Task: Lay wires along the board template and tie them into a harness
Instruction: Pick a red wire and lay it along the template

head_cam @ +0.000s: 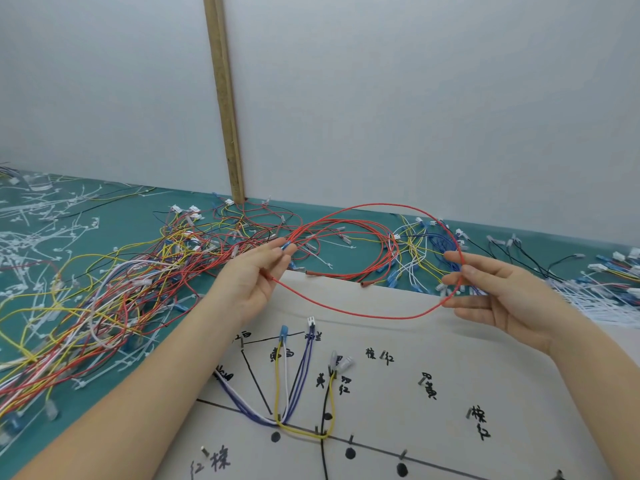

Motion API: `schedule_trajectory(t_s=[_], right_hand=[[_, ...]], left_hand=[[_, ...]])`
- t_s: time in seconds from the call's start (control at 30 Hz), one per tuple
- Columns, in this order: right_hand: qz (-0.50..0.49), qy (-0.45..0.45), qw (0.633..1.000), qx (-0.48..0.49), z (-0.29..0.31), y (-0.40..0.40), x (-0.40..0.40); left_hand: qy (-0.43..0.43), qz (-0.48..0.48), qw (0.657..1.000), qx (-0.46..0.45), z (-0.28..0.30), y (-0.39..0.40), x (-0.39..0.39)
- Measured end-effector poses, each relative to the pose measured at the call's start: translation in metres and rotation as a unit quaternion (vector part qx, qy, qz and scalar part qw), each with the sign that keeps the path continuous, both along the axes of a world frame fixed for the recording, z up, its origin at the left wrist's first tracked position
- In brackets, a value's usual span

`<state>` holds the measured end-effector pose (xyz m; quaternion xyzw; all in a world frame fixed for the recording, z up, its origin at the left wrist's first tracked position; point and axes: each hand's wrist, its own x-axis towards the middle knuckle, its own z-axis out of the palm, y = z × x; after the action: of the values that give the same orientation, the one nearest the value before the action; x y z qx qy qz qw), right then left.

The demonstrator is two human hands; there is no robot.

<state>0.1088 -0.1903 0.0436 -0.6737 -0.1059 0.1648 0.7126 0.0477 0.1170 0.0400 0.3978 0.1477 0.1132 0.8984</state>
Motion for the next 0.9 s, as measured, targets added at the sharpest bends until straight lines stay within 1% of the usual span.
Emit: schedule_trajectory(t_s=[0.13,0.23,0.37,0.43,0.5,0.6,0.67,0.83,0.9], right_hand=[[-0.025,-0.038,0.999,0.027,0.002,0.001,0.000],[-0.040,-0.074,0.996,0.010,0.003,0.002,-0.001],[0.024,-0.077,0.997,-0.017,0.005,0.007,-0.006],[0.056,-0.079,0.995,-0.026,0.006,0.009,-0.008],[0.073,-0.074,0.994,-0.032,0.007,0.010,-0.010],[0.073,-0.073,0.993,-0.048,0.006,0.010,-0.011],[0.073,-0.074,0.993,-0.054,0.005,0.010,-0.011],[0.080,-0.080,0.992,-0.060,0.007,0.012,-0.014],[0.076,-0.087,0.992,-0.055,0.009,0.012,-0.016]], left_hand=[[-0.008,0.020,1.000,-0.007,0.000,0.001,0.002],[0.001,0.015,1.000,-0.016,0.000,0.001,0.002],[0.005,0.009,0.999,-0.041,-0.002,0.001,0.001],[-0.014,0.013,0.998,-0.061,-0.002,0.001,0.000],[-0.053,0.018,0.995,-0.080,-0.002,0.003,0.000],[-0.119,0.025,0.987,-0.108,-0.002,0.008,0.000],[-0.136,0.030,0.984,-0.114,-0.003,0.009,0.000],[-0.119,0.032,0.988,-0.098,-0.002,0.007,-0.001],[-0.082,0.033,0.994,-0.072,0.000,0.005,-0.001]])
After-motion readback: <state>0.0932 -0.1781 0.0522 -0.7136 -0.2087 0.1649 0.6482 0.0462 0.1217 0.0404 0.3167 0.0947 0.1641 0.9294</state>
